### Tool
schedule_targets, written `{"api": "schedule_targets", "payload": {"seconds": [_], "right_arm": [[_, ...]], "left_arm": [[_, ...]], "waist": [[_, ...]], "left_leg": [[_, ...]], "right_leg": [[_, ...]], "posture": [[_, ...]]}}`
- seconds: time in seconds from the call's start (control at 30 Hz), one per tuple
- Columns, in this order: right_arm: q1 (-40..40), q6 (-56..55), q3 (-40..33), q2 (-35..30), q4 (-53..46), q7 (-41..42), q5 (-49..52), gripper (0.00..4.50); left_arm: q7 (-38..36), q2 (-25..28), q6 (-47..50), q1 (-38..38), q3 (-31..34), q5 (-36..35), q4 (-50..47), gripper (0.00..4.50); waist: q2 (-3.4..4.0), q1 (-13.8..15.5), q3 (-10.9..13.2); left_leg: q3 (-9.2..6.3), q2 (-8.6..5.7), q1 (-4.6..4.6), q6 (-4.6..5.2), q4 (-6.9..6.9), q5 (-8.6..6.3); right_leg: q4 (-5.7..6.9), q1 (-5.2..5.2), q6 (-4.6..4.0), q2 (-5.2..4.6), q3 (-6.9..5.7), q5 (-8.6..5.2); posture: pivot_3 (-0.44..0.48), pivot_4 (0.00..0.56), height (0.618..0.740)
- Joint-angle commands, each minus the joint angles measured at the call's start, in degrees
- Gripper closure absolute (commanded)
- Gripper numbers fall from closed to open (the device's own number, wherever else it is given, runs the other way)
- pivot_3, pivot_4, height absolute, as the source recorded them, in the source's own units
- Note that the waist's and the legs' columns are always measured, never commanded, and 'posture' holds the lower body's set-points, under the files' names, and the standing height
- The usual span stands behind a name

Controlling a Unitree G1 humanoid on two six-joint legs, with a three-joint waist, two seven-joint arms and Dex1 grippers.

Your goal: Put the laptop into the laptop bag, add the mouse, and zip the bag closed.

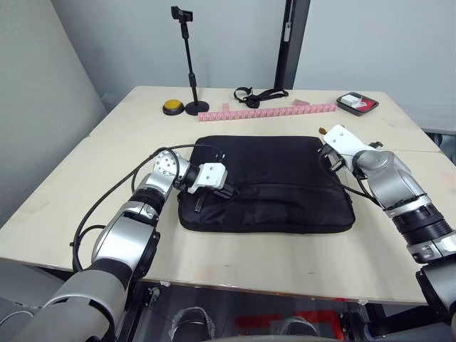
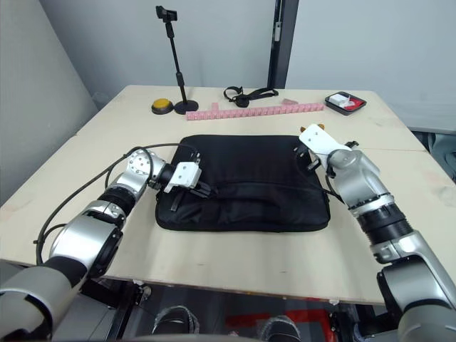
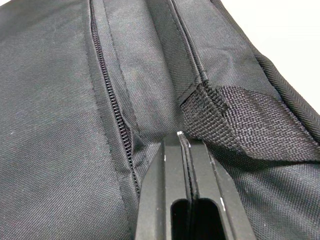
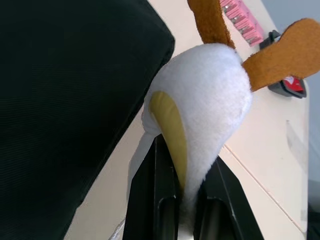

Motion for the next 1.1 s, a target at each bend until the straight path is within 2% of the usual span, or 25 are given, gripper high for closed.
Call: {"api": "schedule_targets", "payload": {"seconds": [0.03, 0.1, 0.2, 0.3, 0.33, 0.37, 0.53, 0.67, 0.8, 0.9, 0.97, 1.07, 1.1], "right_arm": [[3.15, 4.84, -2.45, -1.94, -4.68, 2.78, 1.10, 4.46], [4.63, 5.97, -2.42, -2.70, -5.71, 3.28, 0.76, 4.46], [5.67, 7.09, -2.62, -3.37, -5.82, 3.37, 0.40, 3.38], [5.61, 8.90, -4.22, -2.23, -7.87, 5.89, 3.63, 2.28], [5.48, 9.88, -4.83, -2.02, -9.09, 7.04, 4.90, 2.04], [5.22, 10.67, -5.58, -2.16, -9.83, 7.59, 5.62, 1.59], [4.21, 12.78, -11.22, -6.16, -12.29, 10.53, 8.89, 0.01], [3.73, 15.38, -18.93, -10.57, -15.65, 15.25, 14.83, 0.01], [7.54, 15.51, -29.13, -14.25, -18.62, 22.22, 23.05, 0.01], [10.56, 13.93, -34.16, -15.36, -19.00, 25.27, 27.12, 0.00], [13.03, 12.08, -37.85, -16.09, -18.31, 28.01, 29.78, 0.00], [17.76, 8.88, -42.12, -17.09, -18.21, 33.24, 33.73, 0.00], [19.59, 7.68, -43.28, -17.34, -18.13, 34.94, 34.83, 0.00]], "left_arm": [[-3.63, -0.66, 1.75, 4.21, -5.12, 4.27, 2.92, 4.50], [-3.50, -0.76, 2.05, 4.02, -4.81, 3.94, 2.80, 4.50], [-3.50, -1.00, 2.92, 3.47, -4.07, 3.07, 2.54, 4.50], [-3.70, -1.29, 3.94, 3.05, -3.29, 1.76, 2.22, 4.50], [-3.73, -1.32, 4.42, 2.97, -2.99, 1.36, 2.16, 4.50], [-3.65, -1.37, 4.91, 2.93, -2.67, 0.90, 2.04, 4.50], [-3.74, -0.74, 8.03, 3.02, -1.83, -3.68, -0.51, 4.50], [-3.74, 0.42, 14.03, 2.27, 0.25, -10.58, -5.54, 4.50], [-3.22, 2.30, 24.04, 0.95, 6.32, -18.21, -14.60, 4.50], [-2.55, 5.42, 32.45, 2.52, 7.93, -21.18, -22.91, 3.63], [-2.80, 9.21, 38.66, 5.01, 8.58, -22.75, -29.77, 2.94], [-1.50, 15.21, 45.34, 8.71, 10.03, -24.38, -37.24, 1.80], [-0.87, 17.32, 47.28, 9.85, 10.97, -25.04, -39.20, 1.56]], "waist": [[0.00, 0.17, 0.00], [0.01, 0.18, 0.00], [0.01, 0.12, -0.01], [0.01, 0.18, -0.01], [0.01, 0.17, -0.01], [0.01, 0.20, 0.00], [0.01, 0.39, 0.06], [-0.02, 0.49, 0.23], [-0.18, 0.64, 0.53], [-0.18, 0.42, 0.54], [-0.18, 0.10, 0.53], [-0.13, -0.34, 0.56], [-0.13, -0.36, 0.56]], "left_leg": [[0.00, 0.00, 0.00, 0.00, -0.02, 0.00], [0.01, 0.01, 0.02, 0.00, -0.04, 0.00], [0.02, 0.00, 0.02, 0.00, -0.04, 0.00], [0.02, 0.01, 0.04, 0.00, -0.04, 0.00], [0.02, 0.01, 0.03, 0.00, -0.03, 0.00], [0.03, 0.01, 0.02, 0.00, -0.04, 0.00], [0.03, 0.01, -0.01, 0.00, -0.04, 0.00], [0.04, 0.03, -0.06, 0.00, -0.05, 0.00], [0.02, 0.07, -0.38, 0.01, -0.04, 0.01], [-0.01, 0.16, -0.79, 0.08, 0.00, 0.04], [0.02, 0.17, -1.09, 0.51, 0.06, 0.31], [0.04, 0.23, -1.20, 0.49, 0.06, 0.29], [0.03, 0.29, -1.21, 0.48, 0.05, 0.29]], "right_leg": [[-0.01, 0.00, 0.00, 0.00, 0.00, 0.00], [-0.03, 0.00, 0.00, 0.00, 0.00, 0.00], [-0.02, 0.01, 0.00, 0.00, 0.03, 0.00], [-0.01, 0.02, 0.00, 0.00, 0.03, 0.00], [-0.02, 0.02, 0.00, 0.00, 0.02, 0.00], [-0.02, 0.00, 0.00, 0.00, 0.03, 0.00], [-0.03, -0.04, -0.01, 0.00, 0.01, 0.00], [-0.01, -0.12, -0.01, 0.03, 0.02, 0.00], [0.00, -0.40, -0.02, 0.06, 0.00, 0.01], [0.01, -0.76, -0.10, 0.19, -0.04, -0.01], [0.13, -1.10, -0.12, 0.21, -0.01, -0.02], [0.27, -1.32, -0.20, 0.25, -0.02, -0.07], [0.26, -1.34, -0.22, 0.30, -0.04, -0.09]], "posture": [[0.000, 0.150, 0.739], [0.000, 0.150, 0.739], [0.000, 0.150, 0.739], [0.000, 0.150, 0.739], [0.000, 0.150, 0.739], [0.000, 0.150, 0.739], [0.000, 0.150, 0.739], [0.000, 0.150, 0.739], [0.000, 0.150, 0.739], [0.000, 0.150, 0.739], [0.000, 0.150, 0.739], [0.000, 0.150, 0.739], [0.000, 0.150, 0.739]]}}
